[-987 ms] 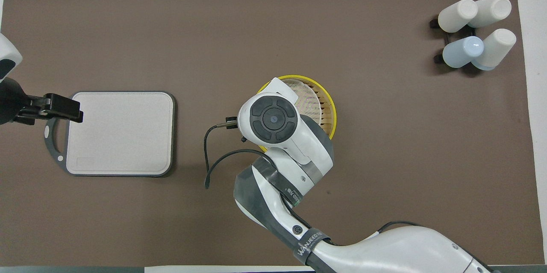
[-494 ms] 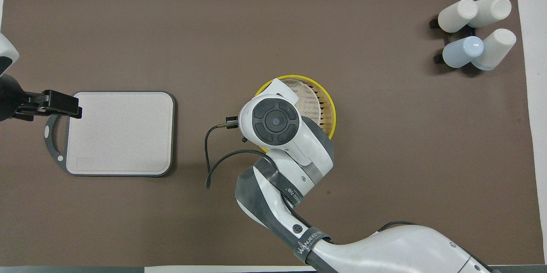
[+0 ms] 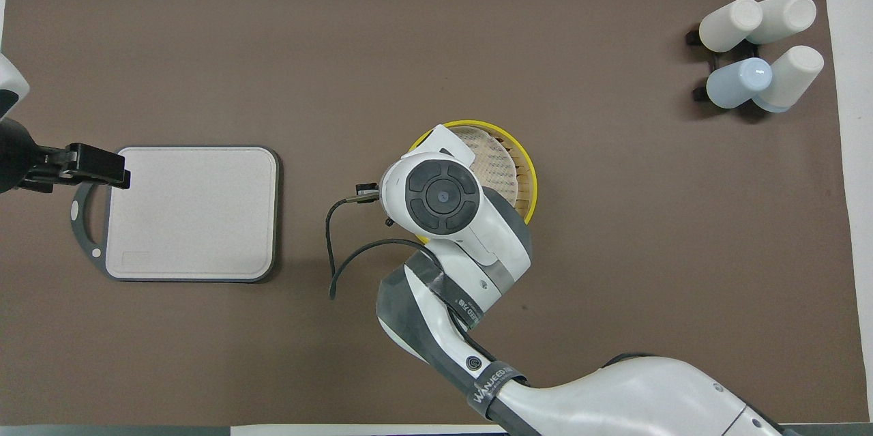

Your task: Place bun in steamer

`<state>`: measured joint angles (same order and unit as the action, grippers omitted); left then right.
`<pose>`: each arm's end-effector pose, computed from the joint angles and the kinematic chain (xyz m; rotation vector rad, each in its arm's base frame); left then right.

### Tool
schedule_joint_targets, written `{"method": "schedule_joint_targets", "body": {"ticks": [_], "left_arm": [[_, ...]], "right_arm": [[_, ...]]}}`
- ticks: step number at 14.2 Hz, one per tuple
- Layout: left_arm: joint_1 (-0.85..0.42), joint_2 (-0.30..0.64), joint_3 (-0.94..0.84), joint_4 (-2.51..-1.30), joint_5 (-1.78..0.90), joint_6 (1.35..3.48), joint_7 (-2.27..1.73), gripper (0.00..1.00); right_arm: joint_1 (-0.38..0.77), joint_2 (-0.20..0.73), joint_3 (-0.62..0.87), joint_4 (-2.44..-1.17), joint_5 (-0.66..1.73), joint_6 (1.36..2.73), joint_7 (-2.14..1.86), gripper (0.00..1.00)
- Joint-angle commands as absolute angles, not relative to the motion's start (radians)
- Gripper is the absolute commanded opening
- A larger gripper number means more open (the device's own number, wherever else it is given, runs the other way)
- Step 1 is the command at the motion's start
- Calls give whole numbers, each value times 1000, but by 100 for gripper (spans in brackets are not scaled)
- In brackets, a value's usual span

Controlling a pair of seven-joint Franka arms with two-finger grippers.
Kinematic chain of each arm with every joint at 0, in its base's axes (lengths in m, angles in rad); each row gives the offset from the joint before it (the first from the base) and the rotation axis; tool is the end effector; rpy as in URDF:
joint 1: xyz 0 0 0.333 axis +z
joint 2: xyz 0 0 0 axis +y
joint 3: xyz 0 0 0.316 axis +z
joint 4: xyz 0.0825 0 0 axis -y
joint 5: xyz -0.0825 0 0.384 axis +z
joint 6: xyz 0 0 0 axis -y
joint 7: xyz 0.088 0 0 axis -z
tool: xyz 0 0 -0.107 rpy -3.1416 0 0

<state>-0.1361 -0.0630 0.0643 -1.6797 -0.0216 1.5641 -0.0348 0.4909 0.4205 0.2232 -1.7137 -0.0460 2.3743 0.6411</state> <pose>0.5306 -0.0395 0.6068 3.1171 -0.0574 -0.0842 0.5277 0.4345 0.3756 -2.9325 -0.1054 -0.2405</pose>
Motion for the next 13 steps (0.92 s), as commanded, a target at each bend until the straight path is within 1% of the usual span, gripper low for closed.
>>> {"method": "schedule_joint_targets", "body": {"ticks": [1, 3, 6, 7, 8, 9, 13], "left_arm": [[-121, -86, 54, -1712, -8, 1585, -26, 100], [-127, -89, 54, -1724, -8, 1598, -25, 100], [-127, -89, 54, -1723, -8, 1600, -25, 100], [-127, -89, 54, -1723, -8, 1600, -25, 100], [-126, -89, 54, -1723, -8, 1600, -25, 100], [-126, -89, 54, -1723, -8, 1601, -25, 100], [-123, -87, 54, -1723, -8, 1603, -25, 100]], "right_arm": [[477, 426, 232, -1652, -58, 2277, 655, 40], [468, 396, 232, -1618, -57, 2205, 650, 46], [427, 324, 230, -1611, -48, 2096, 638, 54], [416, 293, 230, -1611, -48, 2045, 618, 62], [390, 252, 229, -1611, -48, 1969, 580, 91], [350, 204, 229, -1612, -46, 1882, 549, 100], [171, 59, 230, -1623, 6, 1599, 480, 100]]}}
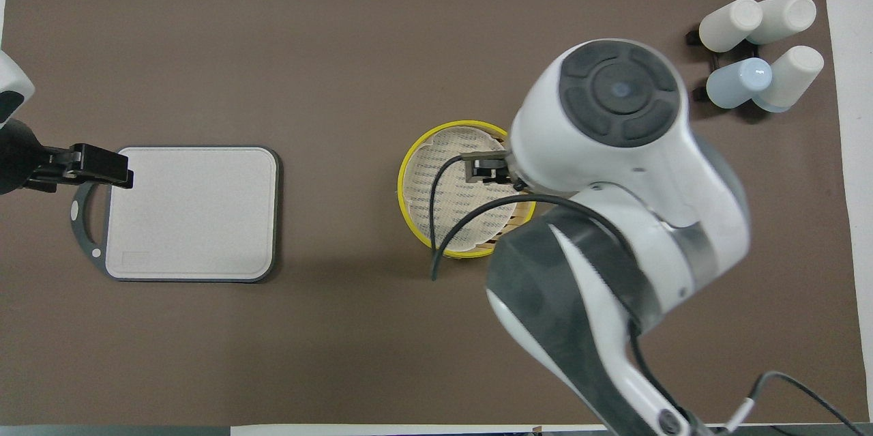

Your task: Place bun in steamer

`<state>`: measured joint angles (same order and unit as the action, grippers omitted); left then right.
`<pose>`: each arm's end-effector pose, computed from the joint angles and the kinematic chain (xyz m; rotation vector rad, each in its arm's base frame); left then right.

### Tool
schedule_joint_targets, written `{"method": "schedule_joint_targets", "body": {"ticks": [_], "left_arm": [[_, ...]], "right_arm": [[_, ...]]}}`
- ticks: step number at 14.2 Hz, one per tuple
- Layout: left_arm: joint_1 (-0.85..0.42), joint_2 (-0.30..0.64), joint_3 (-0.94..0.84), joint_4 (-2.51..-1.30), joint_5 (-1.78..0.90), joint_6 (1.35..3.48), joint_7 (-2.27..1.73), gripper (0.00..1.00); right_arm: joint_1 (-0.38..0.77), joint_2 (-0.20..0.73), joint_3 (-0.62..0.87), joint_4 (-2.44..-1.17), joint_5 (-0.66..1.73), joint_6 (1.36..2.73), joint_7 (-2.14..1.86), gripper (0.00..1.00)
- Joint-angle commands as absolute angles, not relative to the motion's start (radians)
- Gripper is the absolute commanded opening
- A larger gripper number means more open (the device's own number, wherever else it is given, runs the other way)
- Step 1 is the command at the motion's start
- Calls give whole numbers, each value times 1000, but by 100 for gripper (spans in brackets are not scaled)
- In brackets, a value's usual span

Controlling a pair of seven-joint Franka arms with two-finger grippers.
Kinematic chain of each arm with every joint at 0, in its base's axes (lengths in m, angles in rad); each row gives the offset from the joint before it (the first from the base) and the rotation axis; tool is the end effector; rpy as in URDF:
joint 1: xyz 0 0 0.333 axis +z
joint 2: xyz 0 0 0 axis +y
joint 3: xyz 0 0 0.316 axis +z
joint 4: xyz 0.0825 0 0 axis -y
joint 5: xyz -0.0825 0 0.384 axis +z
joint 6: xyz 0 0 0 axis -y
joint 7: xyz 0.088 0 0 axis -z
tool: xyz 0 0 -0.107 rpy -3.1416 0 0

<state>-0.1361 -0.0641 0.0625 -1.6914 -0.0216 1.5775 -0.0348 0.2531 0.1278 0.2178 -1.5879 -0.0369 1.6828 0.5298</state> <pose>0.5312 -0.0405 0.6030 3.1171 -0.0598 -0.0799 0.5375 0.2617 0.5539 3.1179 -0.0866 -0.0341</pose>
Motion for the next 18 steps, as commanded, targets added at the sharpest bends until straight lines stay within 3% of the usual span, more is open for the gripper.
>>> {"method": "schedule_joint_targets", "body": {"ticks": [1, 4, 7, 9, 18], "left_arm": [[-124, -89, 54, -1723, -8, 1603, -25, 100], [-124, -89, 54, -1723, -8, 1603, -26, 100], [-123, -87, 54, -1723, -8, 1603, -26, 100], [-123, -89, 54, -1723, -8, 1603, -26, 100], [-123, -87, 54, -1721, -8, 1606, -28, 100]], "right_arm": [[126, 37, 229, -1631, 15, 1554, 418, 100], [36, 5, 229, -1657, 15, 1516, 292, 100], [38, -12, 158, -1690, 15, 1517, 229, 100], [118, -9, 48, -1689, 15, 1523, 161, 100], [115, 6, -89, -1681, 15, 1598, 8, 100]]}}
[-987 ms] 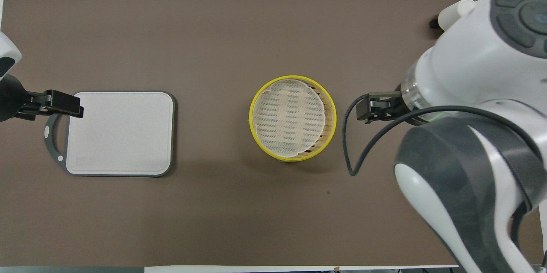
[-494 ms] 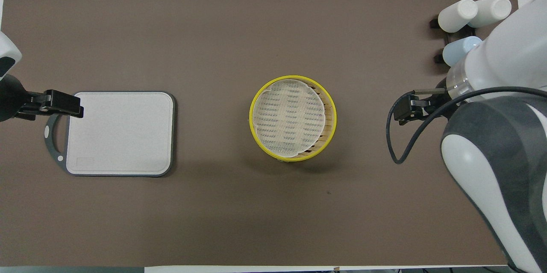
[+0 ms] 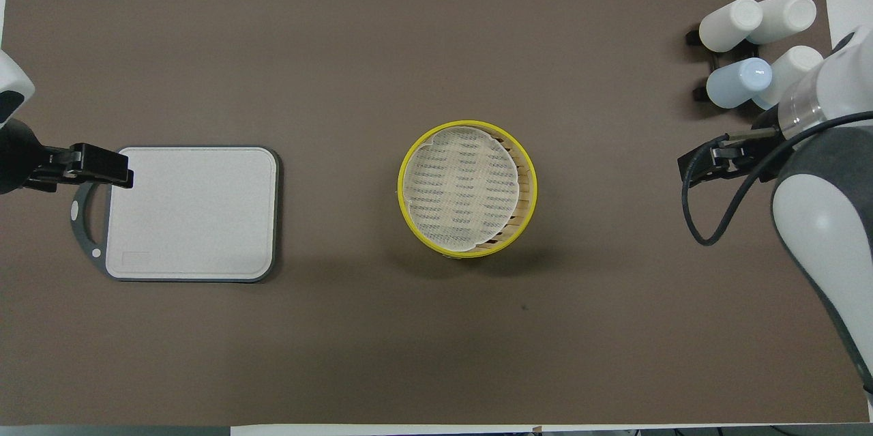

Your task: Place bun in steamer

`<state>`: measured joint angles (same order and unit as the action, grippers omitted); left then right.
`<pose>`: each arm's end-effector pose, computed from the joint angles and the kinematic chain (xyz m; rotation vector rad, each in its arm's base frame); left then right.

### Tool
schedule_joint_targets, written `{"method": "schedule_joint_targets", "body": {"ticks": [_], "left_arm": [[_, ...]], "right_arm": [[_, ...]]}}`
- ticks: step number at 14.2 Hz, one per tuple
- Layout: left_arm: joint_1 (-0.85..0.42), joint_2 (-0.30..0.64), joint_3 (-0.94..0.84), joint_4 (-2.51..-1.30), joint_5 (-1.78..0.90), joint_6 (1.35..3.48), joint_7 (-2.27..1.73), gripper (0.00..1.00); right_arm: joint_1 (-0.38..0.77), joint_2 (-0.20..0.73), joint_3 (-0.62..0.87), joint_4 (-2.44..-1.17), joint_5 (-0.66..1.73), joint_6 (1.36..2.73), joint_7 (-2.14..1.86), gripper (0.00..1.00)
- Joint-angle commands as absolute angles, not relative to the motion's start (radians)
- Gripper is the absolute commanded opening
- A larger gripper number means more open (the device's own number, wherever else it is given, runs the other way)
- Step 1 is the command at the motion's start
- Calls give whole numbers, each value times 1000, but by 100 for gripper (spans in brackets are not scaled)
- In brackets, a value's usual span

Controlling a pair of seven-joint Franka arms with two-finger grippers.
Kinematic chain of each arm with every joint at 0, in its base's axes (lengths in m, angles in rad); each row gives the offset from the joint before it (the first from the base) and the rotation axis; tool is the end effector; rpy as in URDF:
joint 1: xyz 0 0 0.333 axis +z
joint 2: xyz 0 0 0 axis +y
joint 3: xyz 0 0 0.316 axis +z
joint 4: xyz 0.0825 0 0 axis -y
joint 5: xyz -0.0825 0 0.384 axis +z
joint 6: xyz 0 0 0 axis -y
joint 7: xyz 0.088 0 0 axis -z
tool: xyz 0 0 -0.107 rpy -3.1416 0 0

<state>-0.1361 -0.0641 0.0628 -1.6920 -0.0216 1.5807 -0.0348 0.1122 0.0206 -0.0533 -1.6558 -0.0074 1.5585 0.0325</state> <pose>0.5315 -0.0403 0.6030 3.1171 -0.0592 -0.0758 0.5534 0.0321 0.5722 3.1221 0.0417 -0.1834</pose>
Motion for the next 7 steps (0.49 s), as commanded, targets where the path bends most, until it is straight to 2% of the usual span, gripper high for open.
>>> {"method": "schedule_joint_targets", "body": {"ticks": [1, 7], "left_arm": [[-124, -86, 54, -1717, -8, 1605, -32, 100], [-121, -87, 54, -1721, -8, 1609, -28, 100]], "right_arm": [[115, 8, -100, -1681, 17, 1600, 8, 100], [110, 12, -137, -1672, 2, 1600, -12, 100]]}}
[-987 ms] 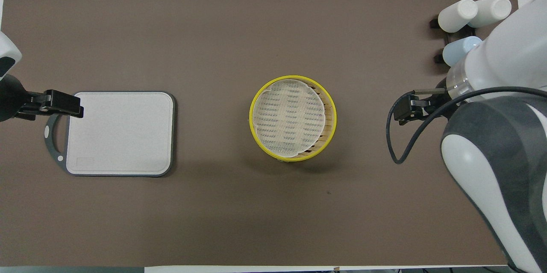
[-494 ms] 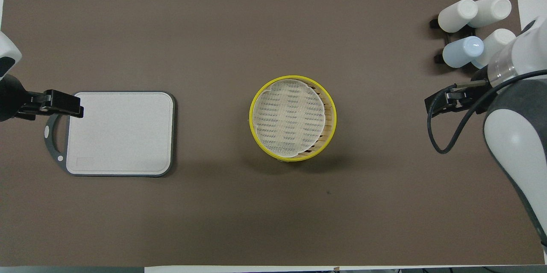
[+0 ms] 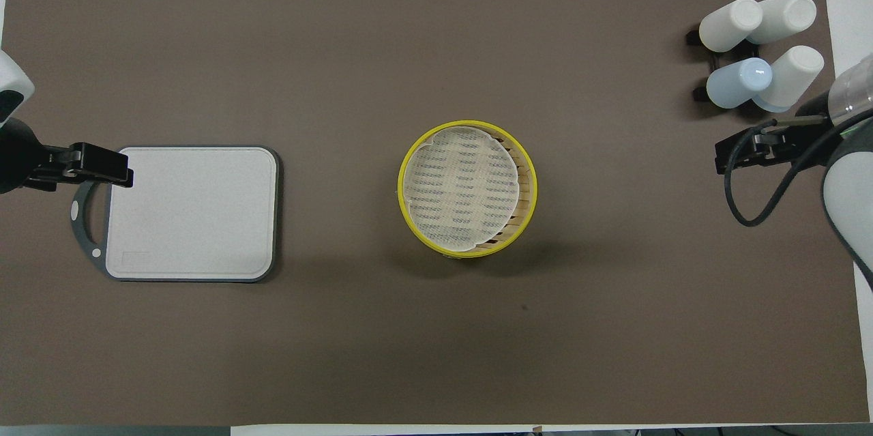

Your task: Place bun in steamer

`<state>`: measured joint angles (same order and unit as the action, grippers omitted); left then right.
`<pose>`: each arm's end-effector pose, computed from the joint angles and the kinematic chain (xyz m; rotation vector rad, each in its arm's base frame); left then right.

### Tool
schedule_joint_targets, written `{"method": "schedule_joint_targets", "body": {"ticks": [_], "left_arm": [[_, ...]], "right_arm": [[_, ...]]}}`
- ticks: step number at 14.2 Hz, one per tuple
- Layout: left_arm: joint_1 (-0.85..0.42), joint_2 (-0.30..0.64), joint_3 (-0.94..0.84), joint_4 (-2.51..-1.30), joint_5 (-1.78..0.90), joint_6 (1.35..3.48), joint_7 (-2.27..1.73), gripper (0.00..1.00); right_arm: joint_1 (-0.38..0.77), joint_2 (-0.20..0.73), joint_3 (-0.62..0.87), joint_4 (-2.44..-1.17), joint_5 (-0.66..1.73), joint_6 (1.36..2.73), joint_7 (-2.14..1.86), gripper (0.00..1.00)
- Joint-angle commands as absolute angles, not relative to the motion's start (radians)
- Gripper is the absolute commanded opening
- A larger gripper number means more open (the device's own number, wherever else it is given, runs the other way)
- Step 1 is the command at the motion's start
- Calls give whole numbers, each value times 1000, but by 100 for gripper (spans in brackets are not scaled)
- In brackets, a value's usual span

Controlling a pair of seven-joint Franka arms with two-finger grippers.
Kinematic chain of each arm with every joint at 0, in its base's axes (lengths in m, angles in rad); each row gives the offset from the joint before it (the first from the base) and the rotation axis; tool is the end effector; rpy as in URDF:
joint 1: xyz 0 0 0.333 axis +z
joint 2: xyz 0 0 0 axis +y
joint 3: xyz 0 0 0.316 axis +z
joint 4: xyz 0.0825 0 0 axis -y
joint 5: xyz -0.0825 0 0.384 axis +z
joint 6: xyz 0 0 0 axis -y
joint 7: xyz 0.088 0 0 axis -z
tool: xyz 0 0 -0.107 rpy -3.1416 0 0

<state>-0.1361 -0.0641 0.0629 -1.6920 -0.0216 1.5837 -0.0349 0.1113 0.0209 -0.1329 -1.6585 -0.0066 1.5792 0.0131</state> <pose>0.5319 -0.0403 0.6033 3.1170 -0.0589 -0.0712 0.5564 -0.0120 0.5724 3.1283 -0.0538 -0.1567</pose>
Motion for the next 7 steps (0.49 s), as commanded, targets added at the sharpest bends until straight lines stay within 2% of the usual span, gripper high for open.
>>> {"method": "schedule_joint_targets", "body": {"ticks": [1, 7], "left_arm": [[-121, -87, 54, -1721, -8, 1609, -26, 100], [-121, -87, 54, -1723, -8, 1611, -26, 100]], "right_arm": [[110, 15, -137, -1657, 5, 1598, -15, 100], [63, -8, -158, -1647, 8, 1536, -77, 100]]}}
